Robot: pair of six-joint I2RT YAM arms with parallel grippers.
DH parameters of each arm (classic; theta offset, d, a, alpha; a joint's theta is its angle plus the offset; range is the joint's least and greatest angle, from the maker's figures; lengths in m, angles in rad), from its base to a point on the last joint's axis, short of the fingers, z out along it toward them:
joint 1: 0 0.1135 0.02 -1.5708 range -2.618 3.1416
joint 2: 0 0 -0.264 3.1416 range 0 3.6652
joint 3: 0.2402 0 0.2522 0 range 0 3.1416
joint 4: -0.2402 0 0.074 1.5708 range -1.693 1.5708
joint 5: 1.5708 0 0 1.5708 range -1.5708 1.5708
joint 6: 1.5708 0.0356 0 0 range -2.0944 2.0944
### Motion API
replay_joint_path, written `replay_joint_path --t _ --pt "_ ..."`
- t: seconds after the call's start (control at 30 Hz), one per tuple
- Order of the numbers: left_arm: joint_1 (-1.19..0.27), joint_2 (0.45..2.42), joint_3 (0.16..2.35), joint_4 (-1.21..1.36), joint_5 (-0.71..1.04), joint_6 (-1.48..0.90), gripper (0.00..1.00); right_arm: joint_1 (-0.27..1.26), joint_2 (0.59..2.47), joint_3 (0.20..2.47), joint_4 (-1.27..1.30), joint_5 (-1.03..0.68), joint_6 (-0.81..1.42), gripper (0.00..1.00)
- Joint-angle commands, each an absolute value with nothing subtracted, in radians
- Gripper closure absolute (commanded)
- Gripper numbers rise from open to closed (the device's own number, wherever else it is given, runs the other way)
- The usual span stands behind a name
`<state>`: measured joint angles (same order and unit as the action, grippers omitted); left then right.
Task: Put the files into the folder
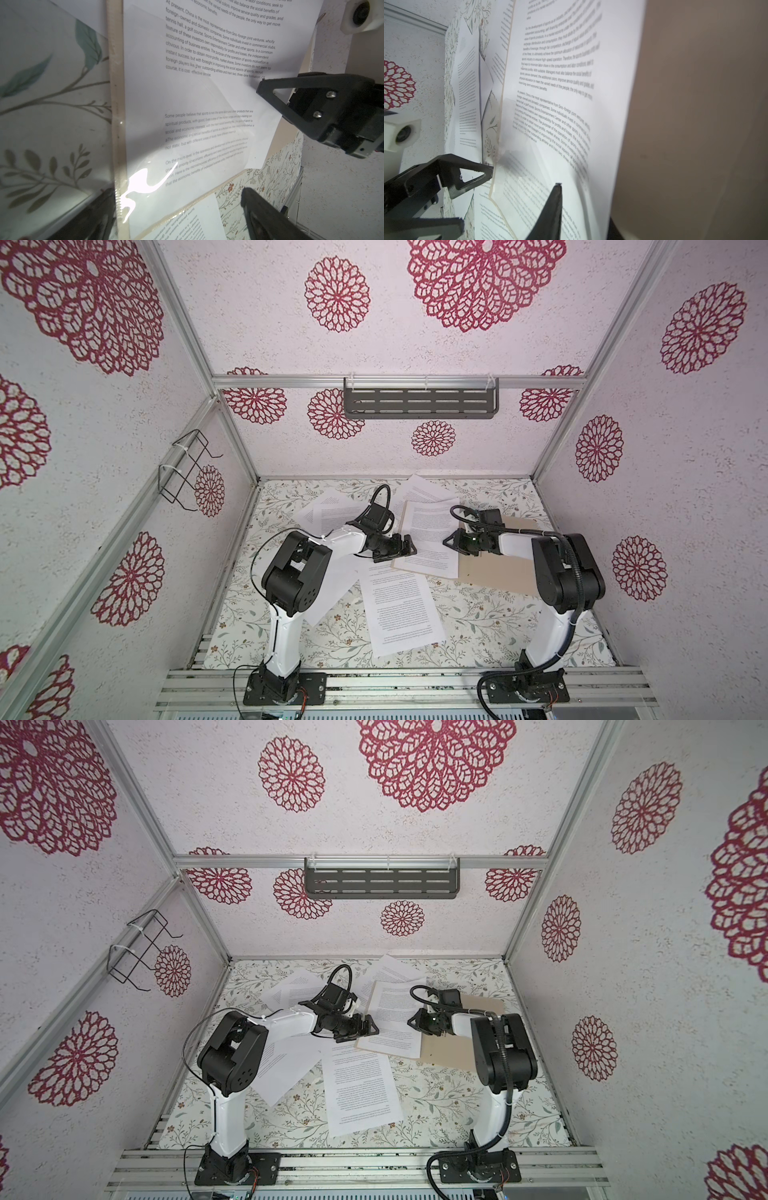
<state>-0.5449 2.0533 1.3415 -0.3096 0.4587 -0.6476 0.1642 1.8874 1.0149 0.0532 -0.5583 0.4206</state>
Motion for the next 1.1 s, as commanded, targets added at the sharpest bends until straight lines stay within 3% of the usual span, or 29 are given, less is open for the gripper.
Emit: replay_joint_path --t 0.0,0.37,1.07 --pt "-0.555 2.069 1.31 -0.322 0.446 -0.64 0.03 0.166 1.822 0.993 0.064 -0.572 0.432 0.76" --pt "-0.553 2.076 1.305 -0.315 0.451 -0.641 0.03 0.166 1.739 0.889 0.051 -0.549 0.434 0.77" --pt "-0.555 2.088 1.296 -0.302 0.462 -0.651 0.03 0.19 1.753 0.84 0.1 -0.573 0.457 0.99"
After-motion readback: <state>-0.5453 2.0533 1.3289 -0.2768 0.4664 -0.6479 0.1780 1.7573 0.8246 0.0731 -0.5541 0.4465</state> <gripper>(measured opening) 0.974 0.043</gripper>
